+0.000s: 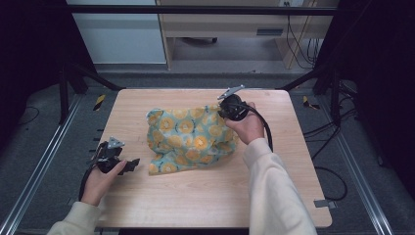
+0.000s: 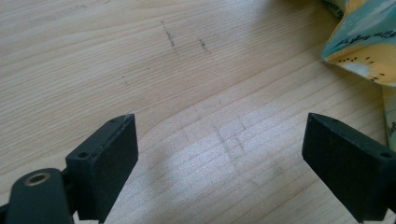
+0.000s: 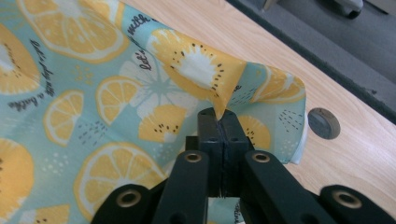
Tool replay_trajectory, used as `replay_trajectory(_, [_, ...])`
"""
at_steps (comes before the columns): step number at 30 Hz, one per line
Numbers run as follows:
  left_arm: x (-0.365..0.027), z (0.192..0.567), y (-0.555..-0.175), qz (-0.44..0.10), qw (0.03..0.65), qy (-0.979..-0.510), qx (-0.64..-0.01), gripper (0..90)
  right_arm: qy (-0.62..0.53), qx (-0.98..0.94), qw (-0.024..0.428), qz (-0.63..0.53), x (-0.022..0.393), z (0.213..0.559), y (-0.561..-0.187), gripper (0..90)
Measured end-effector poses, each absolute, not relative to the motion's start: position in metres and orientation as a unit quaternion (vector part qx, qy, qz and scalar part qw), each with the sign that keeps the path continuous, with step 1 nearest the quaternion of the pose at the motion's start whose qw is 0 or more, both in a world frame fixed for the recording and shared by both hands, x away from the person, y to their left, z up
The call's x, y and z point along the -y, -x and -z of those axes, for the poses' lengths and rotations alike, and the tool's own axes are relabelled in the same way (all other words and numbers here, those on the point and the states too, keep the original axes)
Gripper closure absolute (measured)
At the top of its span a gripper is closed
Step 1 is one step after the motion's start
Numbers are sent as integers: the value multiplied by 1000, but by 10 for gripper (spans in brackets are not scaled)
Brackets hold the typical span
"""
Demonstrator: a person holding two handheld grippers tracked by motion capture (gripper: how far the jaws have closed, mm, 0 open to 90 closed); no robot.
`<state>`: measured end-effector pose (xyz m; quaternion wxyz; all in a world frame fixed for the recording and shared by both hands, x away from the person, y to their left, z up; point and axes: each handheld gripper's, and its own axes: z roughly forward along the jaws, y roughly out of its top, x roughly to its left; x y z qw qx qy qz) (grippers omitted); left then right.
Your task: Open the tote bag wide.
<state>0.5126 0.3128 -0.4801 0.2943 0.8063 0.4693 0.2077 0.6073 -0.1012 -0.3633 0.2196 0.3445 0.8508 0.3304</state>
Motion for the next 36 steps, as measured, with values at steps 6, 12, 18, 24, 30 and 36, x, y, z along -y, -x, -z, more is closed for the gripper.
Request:
replay_trajectory(6, [-313,480,-512,-206,293,-808,-467,104,-336,-846,221,-350,102,350,-593,900])
replay_trajectory(12, [-312,480,-512,-205,293,-808,-468,104,-319,-839,229,-376,108,334,-565,900])
replay_trajectory(18, [-313,480,-512,-205,292,-807,-471,105,-304,-831,233,-403,115,327,-529,900])
replay_trajectory(24, [-313,480,-512,-206,289,-808,-470,107,-289,-827,232,-423,120,330,-493,900])
replay_trajectory(30, [-313,474,-511,-210,297,-808,-464,129,-289,-823,226,-434,128,343,-471,900])
replay_trajectory(36, [-305,449,-512,-202,314,-820,-434,149,-290,-825,219,-432,134,352,-463,900])
